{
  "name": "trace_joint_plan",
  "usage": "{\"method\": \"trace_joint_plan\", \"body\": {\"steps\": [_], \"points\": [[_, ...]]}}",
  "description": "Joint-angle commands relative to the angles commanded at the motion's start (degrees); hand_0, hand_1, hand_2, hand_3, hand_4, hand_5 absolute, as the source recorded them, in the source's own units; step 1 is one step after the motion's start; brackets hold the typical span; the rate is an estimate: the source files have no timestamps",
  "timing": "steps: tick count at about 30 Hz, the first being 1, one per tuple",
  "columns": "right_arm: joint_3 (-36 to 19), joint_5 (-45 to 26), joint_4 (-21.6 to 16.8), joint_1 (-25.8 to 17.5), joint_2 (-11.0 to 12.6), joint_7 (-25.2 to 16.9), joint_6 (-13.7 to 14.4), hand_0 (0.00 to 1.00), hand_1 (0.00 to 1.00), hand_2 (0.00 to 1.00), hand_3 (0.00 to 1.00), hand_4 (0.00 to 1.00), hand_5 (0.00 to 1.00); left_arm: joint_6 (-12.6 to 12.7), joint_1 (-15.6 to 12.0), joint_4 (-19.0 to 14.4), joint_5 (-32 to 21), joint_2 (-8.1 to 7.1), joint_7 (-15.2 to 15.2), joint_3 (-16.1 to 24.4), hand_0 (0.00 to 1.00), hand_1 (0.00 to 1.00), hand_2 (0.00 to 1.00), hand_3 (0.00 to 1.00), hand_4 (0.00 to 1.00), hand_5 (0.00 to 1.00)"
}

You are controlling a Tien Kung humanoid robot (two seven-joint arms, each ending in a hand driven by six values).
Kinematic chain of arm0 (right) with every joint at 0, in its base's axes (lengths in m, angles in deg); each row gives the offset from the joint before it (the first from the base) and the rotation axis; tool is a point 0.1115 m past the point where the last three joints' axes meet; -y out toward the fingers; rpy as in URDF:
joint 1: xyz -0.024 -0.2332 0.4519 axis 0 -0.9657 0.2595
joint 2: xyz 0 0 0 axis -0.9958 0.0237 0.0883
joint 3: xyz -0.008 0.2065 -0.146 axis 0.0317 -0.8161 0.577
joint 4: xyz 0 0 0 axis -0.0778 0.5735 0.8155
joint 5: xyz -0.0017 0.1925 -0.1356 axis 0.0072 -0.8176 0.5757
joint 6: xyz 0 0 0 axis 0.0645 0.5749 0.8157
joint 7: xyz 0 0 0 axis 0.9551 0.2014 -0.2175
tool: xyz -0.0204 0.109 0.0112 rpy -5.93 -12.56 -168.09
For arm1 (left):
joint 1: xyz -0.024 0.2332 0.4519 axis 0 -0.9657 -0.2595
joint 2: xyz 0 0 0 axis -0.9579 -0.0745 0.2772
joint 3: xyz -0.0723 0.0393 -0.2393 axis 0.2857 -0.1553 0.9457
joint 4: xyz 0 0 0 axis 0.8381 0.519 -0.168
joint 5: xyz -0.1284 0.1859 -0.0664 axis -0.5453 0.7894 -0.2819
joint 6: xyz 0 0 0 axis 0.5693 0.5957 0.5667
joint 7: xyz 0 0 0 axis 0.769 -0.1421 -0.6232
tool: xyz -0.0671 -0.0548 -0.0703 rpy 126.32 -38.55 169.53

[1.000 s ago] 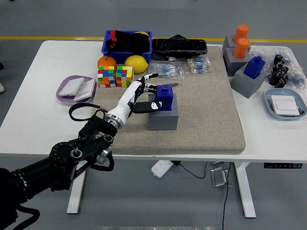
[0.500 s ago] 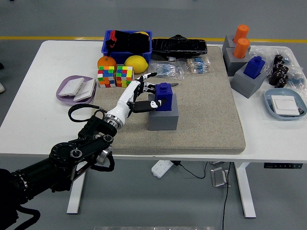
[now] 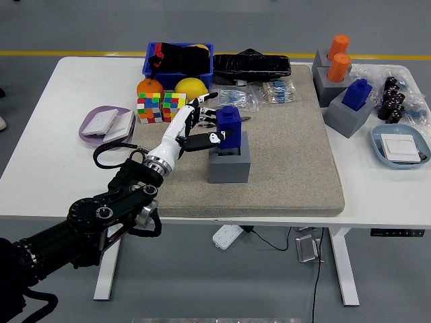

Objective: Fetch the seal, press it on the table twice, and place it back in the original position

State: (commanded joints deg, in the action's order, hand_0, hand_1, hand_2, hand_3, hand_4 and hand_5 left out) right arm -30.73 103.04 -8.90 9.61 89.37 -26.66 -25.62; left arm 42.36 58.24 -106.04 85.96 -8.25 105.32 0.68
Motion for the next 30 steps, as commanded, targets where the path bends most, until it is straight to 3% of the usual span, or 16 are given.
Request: {"method": "trace_joint_plan", "body": {"steps": [9,18,25,30], "points": [[-0.7,0.2,0.0,-0.2,0.0,0.0,0.0,0.869,0.732,0.712,0.712,0.825,0.506,0.3,-0.1,-0.8,1.8,-2.51,0.2,3.8,0.835,0.550,0.475,0.869,0.722,0.002],[-1.3,0.5,0.0,-0.3,-0.2,-0.1,-0.1,0.869,0.732,0.713,0.712,0.825,0.506,0.4,-1.9,1.9,2.6,-6.01,0.5,7.1,0.834,0.547,0.472,0.869,0.720,0.002],[-1.9,1.0,0.0,-0.5,-0.3,-0.1,-0.1,0.869,0.732,0.713,0.712,0.825,0.507,0.4,-3.9,3.8,2.5,-7.55,0.8,9.3,0.833,0.546,0.469,0.866,0.720,0.002],[-2.1,1.2,0.0,-0.4,-0.4,-0.2,-0.1,0.869,0.732,0.713,0.713,0.825,0.506,0.4,-5.5,4.9,2.3,-7.84,1.2,10.1,0.833,0.544,0.469,0.865,0.718,0.002]]}}
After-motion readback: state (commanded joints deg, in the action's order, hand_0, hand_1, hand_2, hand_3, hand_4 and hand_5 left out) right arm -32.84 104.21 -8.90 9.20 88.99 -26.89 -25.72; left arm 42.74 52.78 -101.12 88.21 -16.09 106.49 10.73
